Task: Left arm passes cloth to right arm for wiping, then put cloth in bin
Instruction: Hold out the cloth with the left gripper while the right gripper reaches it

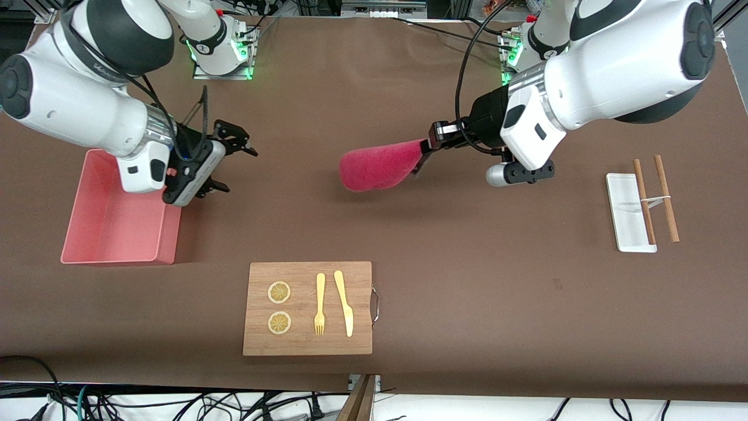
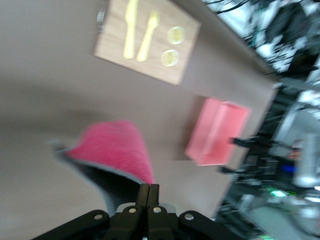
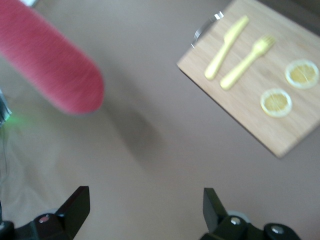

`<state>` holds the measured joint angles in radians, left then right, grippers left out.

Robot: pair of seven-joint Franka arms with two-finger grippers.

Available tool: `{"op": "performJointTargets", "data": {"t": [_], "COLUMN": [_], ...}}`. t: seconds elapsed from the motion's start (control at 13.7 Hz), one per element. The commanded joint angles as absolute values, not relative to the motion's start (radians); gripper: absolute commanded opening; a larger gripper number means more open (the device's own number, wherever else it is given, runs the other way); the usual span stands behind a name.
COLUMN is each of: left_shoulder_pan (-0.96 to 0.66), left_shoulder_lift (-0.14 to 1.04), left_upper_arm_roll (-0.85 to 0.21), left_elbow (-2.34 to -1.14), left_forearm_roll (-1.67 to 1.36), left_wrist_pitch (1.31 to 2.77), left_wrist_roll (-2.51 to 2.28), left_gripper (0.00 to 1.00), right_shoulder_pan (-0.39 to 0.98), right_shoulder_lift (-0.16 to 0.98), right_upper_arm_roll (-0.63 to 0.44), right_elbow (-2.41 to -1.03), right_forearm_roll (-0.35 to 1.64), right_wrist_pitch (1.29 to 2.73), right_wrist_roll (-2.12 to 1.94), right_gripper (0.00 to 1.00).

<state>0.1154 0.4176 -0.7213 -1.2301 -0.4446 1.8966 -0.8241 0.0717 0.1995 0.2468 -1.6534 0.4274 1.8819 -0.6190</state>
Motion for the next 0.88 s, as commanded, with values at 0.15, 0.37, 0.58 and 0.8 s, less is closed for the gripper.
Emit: {"op": "performJointTargets", "data": {"t": [0.15, 0.37, 0.58, 0.8], "left_shoulder_pan": [0.049, 0.006, 0.018, 0.025], "left_shoulder_lift": [0.419, 0.422, 0.419, 0.419], "left_upper_arm_roll": [-0.721, -0.718, -0.718, -0.716], "left_elbow": [-1.215, -1.218, -1.218, -1.216], "left_forearm_roll": [-0.518, -0.512, -0.509, -0.509], "left_wrist_pitch": [2.089, 2.167, 2.166, 2.166], "left_wrist_roll": [-0.909, -0.951, -0.950, -0.948], "left_gripper": [0.00, 0.00, 0.00, 0.00], "right_shoulder_pan": [0.066, 0.089, 0.136, 0.146], "right_shoulder_lift": [0.201, 0.201, 0.210, 0.222], "right_upper_arm_roll": [0.376, 0.440, 0.440, 0.440], "right_elbow": [-1.718, -1.721, -1.720, -1.712], "right_forearm_roll": [0.499, 0.499, 0.486, 0.465], "right_wrist_pitch": [2.019, 2.101, 2.175, 2.218], "right_wrist_roll": [-0.742, -0.753, -0.771, -0.842], "right_gripper": [1.00, 1.00, 1.00, 1.00]}}
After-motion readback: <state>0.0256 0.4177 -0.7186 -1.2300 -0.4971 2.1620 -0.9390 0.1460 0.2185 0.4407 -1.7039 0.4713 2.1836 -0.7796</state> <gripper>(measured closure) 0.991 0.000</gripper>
